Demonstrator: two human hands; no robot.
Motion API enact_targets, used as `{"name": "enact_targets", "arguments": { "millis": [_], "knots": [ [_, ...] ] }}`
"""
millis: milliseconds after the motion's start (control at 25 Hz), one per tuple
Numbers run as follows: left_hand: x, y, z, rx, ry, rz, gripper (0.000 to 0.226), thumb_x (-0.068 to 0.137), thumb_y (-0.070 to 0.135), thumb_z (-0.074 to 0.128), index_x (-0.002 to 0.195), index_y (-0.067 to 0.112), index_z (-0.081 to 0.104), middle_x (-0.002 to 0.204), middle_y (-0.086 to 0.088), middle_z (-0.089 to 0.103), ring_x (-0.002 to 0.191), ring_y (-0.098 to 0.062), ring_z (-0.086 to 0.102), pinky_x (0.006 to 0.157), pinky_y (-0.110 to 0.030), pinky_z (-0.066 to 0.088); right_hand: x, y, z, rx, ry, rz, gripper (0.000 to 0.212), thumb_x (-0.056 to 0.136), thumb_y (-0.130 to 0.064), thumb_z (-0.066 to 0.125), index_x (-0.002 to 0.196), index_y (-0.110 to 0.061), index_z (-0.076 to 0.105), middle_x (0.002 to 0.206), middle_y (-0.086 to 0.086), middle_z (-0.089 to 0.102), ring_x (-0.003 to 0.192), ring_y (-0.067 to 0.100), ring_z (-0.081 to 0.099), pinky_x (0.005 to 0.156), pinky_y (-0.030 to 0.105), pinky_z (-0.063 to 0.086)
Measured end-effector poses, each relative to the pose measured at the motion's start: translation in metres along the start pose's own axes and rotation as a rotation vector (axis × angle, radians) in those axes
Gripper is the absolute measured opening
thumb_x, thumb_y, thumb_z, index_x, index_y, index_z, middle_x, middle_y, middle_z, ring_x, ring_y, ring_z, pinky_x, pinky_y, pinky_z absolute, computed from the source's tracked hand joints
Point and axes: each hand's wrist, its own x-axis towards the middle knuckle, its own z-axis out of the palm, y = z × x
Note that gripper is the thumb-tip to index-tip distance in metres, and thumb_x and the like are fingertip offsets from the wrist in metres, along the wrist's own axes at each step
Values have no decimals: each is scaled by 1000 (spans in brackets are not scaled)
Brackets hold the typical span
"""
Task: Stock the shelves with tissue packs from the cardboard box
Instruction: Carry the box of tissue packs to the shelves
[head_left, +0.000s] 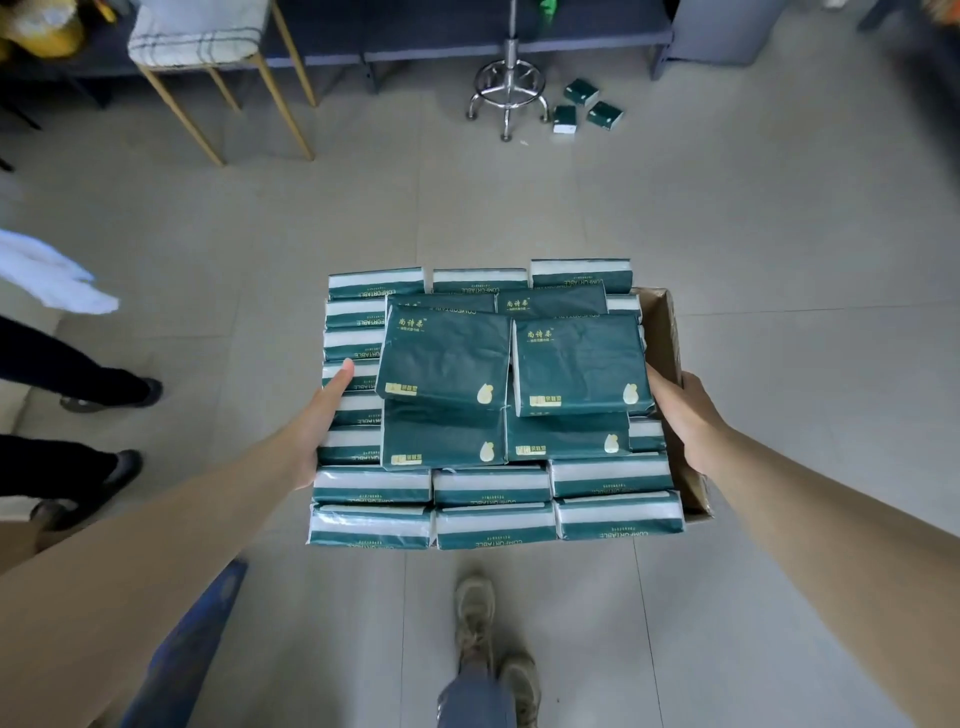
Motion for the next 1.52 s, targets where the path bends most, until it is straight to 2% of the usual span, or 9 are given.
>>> {"name": "enact_targets", "arguments": {
  "millis": [120,280,360,440,920,1120,1240,1360,1520],
  "knots": [
    [32,45,23,33,-14,11,63,83,70,45,118,21,60,100,-6,72,90,-26,68,74,-38,54,34,-31,-11,2,29,14,105,41,-89,61,120,-21,48,111,0,61,102,23,57,98,43,43],
    [81,115,47,85,-68,24,82,68,84,50,126,26,54,118,-5,66,107,-27,62,95,-47,47,82,-84,-21,45,64,30,109,38,-90,60,121,-21,46,113,2,60,104,24,56,100,44,42],
    [114,150,53,118,-77,1,112,43,95,56,136,33,45,135,-3,55,121,-29,53,102,-52,40,109,-115,-26,65,70,28,92,53,-84,61,115,-19,43,110,1,56,103,23,53,97,37,39],
    [146,185,61,140,-97,11,122,34,97,56,140,40,37,144,-2,46,128,-31,46,104,-55,37,138,-145,-32,82,80,18,72,70,-72,62,116,-22,38,106,2,49,100,22,47,90,34,36],
    [279,440,133,111,-71,55,121,39,95,58,143,38,34,143,-3,46,126,-31,48,103,-52,39,344,-386,-40,28,44,-22,94,70,-72,62,138,-14,32,126,5,48,115,26,46,97,39,34],
    [345,553,135,73,-74,58,124,36,97,56,144,45,26,150,2,36,134,-29,38,108,-53,32,433,-492,-27,18,33,-41,119,37,-91,62,132,-22,43,124,3,58,111,27,55,102,45,39],
    [386,626,137,82,-81,82,122,36,97,56,143,45,28,150,3,37,134,-28,38,109,-54,31,493,-551,-16,14,48,-39,123,31,-93,62,132,-24,44,123,3,60,109,28,57,102,48,40],
    [423,703,146,106,-98,103,125,38,99,51,146,45,21,156,5,24,142,-26,24,113,-54,21,538,-621,-4,37,70,-34,123,35,-92,61,134,-21,41,125,3,57,113,29,54,103,48,38],
    [475,801,164,124,-75,132,127,42,99,47,149,41,13,158,5,14,145,-25,14,115,-53,13,600,-711,8,80,37,-61,94,64,-75,64,132,-15,41,119,1,54,108,24,50,99,38,36]
  ]
}}
